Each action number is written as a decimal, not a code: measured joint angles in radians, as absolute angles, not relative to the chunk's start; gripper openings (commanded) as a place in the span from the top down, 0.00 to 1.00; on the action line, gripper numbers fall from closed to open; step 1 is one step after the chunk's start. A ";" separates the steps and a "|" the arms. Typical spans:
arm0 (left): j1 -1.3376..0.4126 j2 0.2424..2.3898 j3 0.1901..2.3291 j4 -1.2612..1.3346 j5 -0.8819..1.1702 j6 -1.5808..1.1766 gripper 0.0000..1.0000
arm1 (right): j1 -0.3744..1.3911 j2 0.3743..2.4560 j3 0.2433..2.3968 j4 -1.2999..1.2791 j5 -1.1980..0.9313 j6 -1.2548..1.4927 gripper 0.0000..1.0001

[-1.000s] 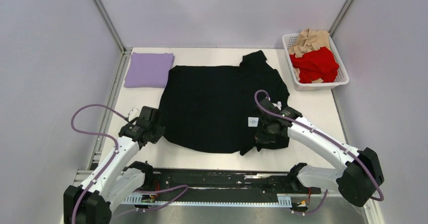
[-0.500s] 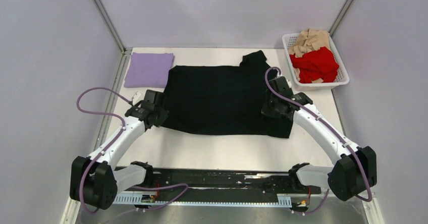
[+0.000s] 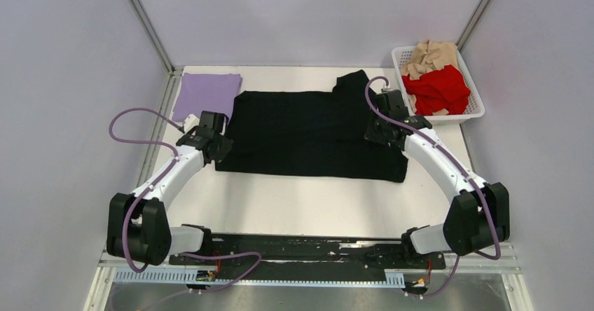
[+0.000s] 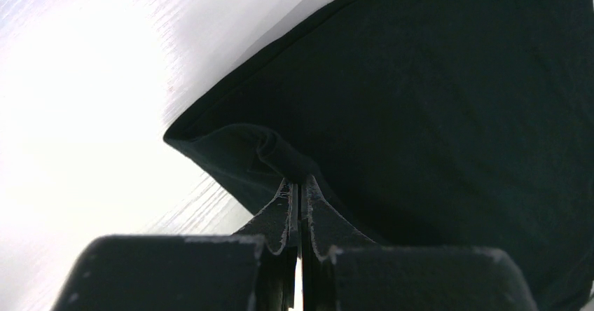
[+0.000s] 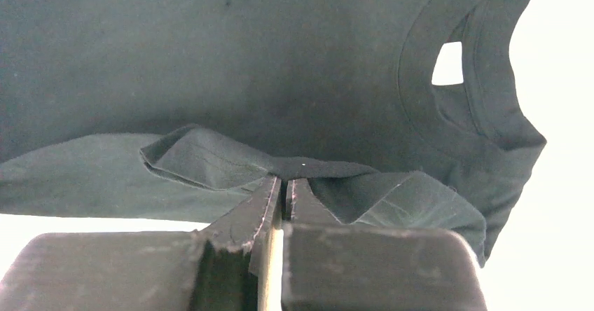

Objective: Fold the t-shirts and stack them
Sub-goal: Fold the flattened tshirt in 1/3 of the way

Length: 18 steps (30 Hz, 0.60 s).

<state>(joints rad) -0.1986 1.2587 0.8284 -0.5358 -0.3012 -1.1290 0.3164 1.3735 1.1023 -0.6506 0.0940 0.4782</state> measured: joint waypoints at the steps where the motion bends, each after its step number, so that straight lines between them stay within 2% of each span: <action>1: -0.197 1.273 0.832 -0.527 -0.301 -1.127 1.00 | 0.311 1.391 1.104 -0.632 0.086 0.462 1.00; 4: -0.191 1.315 0.841 -0.509 -0.299 -1.121 1.00 | 0.292 1.431 1.115 -0.603 0.063 0.426 1.00; 6: -0.185 1.345 0.847 -0.496 -0.298 -1.119 0.94 | 0.278 1.480 1.146 -0.584 0.036 0.383 1.00; 7: -0.182 1.361 0.850 -0.489 -0.298 -1.117 0.82 | 0.273 1.506 1.163 -0.572 0.025 0.363 1.00; 8: -0.179 1.380 0.855 -0.482 -0.298 -1.116 0.75 | 0.266 1.544 1.191 -0.562 0.016 0.338 0.99; 9: -0.176 1.396 0.859 -0.474 -0.299 -1.111 0.61 | 0.264 1.571 1.209 -0.554 0.014 0.324 0.97; 10: -0.172 1.415 0.860 -0.458 -0.299 -1.112 0.54 | 0.258 1.613 1.241 -0.551 0.015 0.307 0.92; 11: -0.168 1.431 0.860 -0.444 -0.298 -1.110 0.38 | 0.255 1.655 1.272 -0.545 0.018 0.297 0.85; 12: -0.164 1.444 0.860 -0.435 -0.297 -1.110 0.29 | 0.251 1.700 1.302 -0.537 0.026 0.287 0.76; 13: -0.159 1.456 0.860 -0.422 -0.298 -1.113 0.09 | 0.247 1.739 1.328 -0.530 0.033 0.284 0.65; 15: -0.146 1.477 0.863 -0.401 -0.302 -1.118 0.01 | 0.236 1.839 1.413 -0.533 0.060 0.271 0.56; 18: -0.130 1.488 0.893 -0.402 -0.310 -1.119 0.00 | 0.213 2.015 1.590 -0.524 0.124 0.260 0.38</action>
<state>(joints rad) -0.1303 1.4879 0.8928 -0.4023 -0.3099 -1.1194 0.2131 2.0148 1.5902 -0.5236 0.1238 0.2596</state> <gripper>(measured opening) 0.981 0.482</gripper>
